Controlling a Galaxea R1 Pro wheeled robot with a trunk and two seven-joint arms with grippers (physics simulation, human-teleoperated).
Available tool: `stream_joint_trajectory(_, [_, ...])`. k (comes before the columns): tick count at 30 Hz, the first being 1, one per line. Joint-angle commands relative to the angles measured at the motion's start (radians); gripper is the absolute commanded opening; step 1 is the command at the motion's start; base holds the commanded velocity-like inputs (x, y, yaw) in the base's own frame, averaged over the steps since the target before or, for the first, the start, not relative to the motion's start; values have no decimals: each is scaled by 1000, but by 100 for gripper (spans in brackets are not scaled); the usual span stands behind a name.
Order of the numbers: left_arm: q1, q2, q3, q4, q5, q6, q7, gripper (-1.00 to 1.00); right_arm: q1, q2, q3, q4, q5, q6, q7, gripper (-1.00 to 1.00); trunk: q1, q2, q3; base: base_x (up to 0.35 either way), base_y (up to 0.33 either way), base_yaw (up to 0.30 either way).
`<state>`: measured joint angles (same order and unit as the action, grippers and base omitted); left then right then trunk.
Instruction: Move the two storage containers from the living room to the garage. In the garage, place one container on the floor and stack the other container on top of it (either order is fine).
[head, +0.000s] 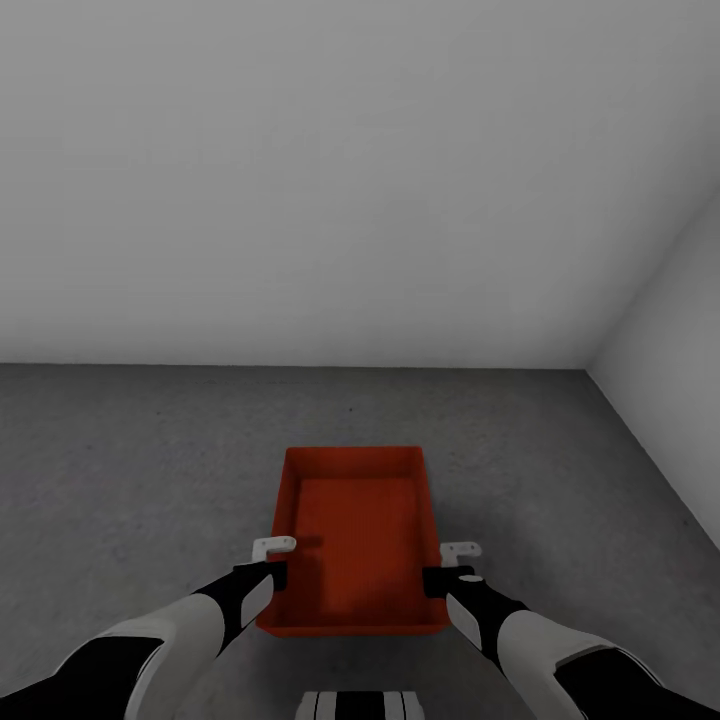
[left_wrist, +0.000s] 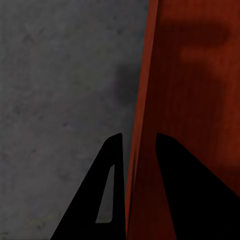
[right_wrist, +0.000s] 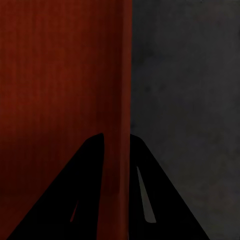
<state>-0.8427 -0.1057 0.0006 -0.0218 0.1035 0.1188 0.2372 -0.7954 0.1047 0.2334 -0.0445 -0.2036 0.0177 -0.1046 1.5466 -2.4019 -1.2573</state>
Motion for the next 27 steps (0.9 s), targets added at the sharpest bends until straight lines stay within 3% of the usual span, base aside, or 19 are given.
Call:
stream_joint_trajectory(1, [-1, 7, 26, -6, -7, -5, 12, -100, 0, 0, -3, 3, -16, 1, -5, -100, 0, 0, -1, 0, 0, 0])
stream_joint_trajectory(16, [0, 4, 27, -6, -7, -5, 11, -100, 1, 0, -3, 3, -16, 1, -6, -100, 0, 0, -1, 0, 0, 0])
stream_joint_trajectory(21, [0, 4, 26, -6, -7, -5, 12, -100, 0, 0, -3, 3, -16, 1, -5, -100, 19, -35, -16, 0, 0, 0])
stream_joint_trajectory(27, [0, 4, 27, -6, -7, -5, 12, -100, 1, 0, -3, 3, -16, 1, -5, -100, 19, -35, -16, 0, 0, 0])
